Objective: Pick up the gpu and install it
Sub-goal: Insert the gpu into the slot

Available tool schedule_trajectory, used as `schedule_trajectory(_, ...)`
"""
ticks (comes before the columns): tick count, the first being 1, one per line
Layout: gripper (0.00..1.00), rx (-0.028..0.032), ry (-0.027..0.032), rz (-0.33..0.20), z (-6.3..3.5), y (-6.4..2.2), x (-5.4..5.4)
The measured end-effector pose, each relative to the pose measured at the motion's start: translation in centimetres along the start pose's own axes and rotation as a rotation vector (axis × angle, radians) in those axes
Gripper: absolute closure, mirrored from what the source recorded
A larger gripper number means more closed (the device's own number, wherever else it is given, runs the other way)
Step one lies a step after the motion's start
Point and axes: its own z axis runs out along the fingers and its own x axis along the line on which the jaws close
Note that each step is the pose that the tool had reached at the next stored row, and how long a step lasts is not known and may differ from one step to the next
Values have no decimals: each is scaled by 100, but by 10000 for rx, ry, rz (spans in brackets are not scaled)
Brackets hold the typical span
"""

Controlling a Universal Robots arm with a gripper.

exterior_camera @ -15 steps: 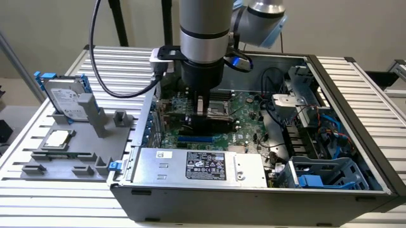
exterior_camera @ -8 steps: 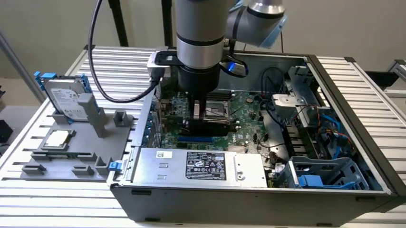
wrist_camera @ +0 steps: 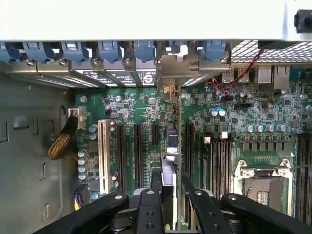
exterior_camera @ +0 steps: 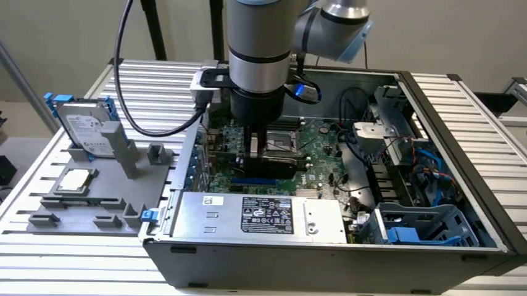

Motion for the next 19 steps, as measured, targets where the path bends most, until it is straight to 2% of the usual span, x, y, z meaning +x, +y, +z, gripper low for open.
schedule_trajectory(19, 100, -70, 1, 2, 54, 23, 12)
